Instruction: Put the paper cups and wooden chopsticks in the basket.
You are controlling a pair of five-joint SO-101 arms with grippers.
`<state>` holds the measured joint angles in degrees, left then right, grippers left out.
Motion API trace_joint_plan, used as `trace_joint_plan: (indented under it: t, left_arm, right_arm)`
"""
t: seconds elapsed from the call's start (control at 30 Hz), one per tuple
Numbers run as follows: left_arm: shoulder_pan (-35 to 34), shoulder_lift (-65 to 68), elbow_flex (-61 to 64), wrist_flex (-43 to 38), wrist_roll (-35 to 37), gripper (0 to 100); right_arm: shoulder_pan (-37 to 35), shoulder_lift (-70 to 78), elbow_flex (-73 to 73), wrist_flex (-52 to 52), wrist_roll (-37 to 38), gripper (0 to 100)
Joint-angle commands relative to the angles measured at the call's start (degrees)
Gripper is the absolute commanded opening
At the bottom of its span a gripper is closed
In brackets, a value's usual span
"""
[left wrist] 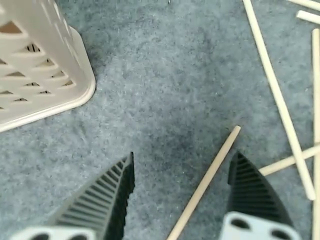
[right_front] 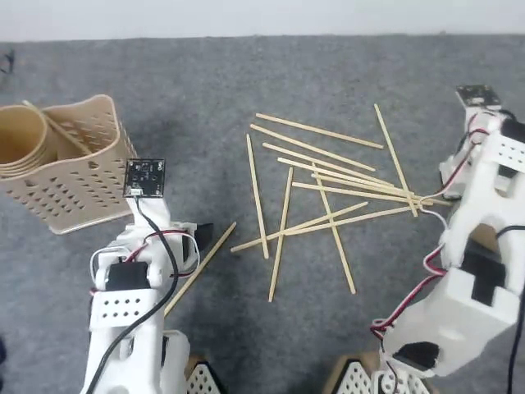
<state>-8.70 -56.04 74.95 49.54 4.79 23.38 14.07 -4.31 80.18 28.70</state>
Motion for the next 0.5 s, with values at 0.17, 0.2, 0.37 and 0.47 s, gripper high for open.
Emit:
trace_joint_plan:
  t: [0.17, 0.2, 0.37, 0.47]
  left_arm:
    - [0.44, 0.35, -0.40, -1.05, 0.00, 29]
    - [0.44, 0.35, -0.40, -1.05, 0.00, 29]
    - [0.44, 0.35, -0.40, -1.05, 0.00, 29]
    - [0.44, 0.35, -0.40, -1.05, 0.00, 29]
  right_arm:
    - [8.22, -0.84, -3.52, -0.31, 6.68, 0.6]
    - [9.10, -1.10, -3.78, -0.22, 7.12, 0.6]
    - [13.23, -2.68, -3.78, -0.13, 10.81, 0.6]
    - [15.78, -4.62, -3.78, -0.13, 13.10, 0.6]
